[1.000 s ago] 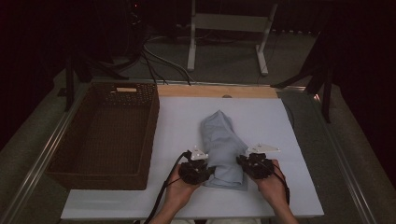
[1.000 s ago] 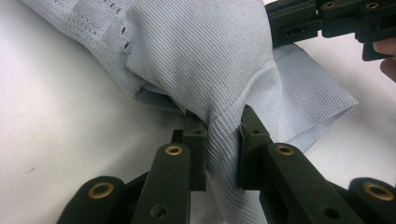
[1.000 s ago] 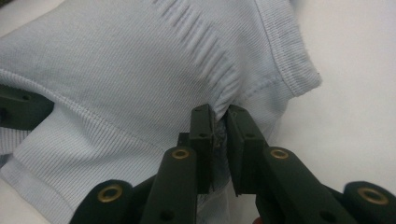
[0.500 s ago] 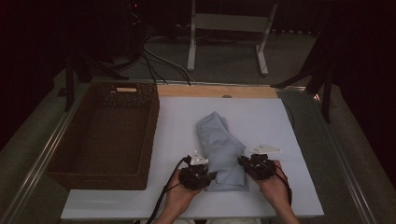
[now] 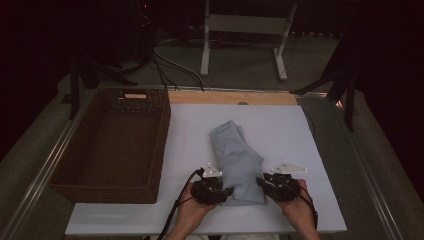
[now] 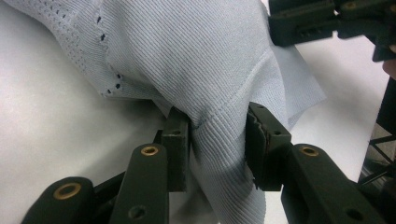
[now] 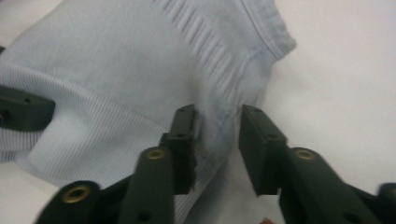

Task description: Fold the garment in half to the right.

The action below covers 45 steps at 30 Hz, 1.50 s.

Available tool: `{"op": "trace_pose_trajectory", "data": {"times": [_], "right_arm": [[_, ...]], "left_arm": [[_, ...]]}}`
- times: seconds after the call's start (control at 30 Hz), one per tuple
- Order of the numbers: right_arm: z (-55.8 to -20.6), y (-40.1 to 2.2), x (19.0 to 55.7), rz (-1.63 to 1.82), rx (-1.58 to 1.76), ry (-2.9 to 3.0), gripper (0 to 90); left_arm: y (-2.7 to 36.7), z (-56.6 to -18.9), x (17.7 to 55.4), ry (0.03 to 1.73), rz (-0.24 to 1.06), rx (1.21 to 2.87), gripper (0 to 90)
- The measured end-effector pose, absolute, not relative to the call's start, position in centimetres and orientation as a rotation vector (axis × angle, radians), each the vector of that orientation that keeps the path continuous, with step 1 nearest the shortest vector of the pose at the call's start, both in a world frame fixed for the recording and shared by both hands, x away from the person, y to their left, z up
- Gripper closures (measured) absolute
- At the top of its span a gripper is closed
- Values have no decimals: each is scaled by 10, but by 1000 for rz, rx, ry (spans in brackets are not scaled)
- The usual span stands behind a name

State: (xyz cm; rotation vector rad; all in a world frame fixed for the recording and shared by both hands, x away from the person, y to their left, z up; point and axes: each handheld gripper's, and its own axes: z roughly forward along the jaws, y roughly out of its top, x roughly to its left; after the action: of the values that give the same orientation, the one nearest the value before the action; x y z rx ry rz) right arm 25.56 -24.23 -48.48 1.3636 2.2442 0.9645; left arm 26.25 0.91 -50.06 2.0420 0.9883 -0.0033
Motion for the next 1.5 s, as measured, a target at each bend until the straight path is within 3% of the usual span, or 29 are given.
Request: {"op": "trace_pose_trajectory", "data": {"times": [0.4, 0.73, 0.87, 1.27, 1.5], "right_arm": [[-501, -244, 246, 886, 1388, 2295, 501], [-507, -243, 250, 875, 1452, 2328, 433], [-508, -245, 251, 903, 1501, 2340, 469], [-504, -249, 248, 946, 1524, 2414, 773], [-501, -248, 245, 927, 1491, 2413, 800]], "left_arm": [[10, -502, 260, 991, -9, 2049, 631], [11, -503, 258, 980, -7, 2063, 759], [11, -503, 257, 978, -9, 2062, 768], [11, -502, 256, 976, -25, 2058, 770], [10, -502, 254, 971, -44, 2052, 769]]}}
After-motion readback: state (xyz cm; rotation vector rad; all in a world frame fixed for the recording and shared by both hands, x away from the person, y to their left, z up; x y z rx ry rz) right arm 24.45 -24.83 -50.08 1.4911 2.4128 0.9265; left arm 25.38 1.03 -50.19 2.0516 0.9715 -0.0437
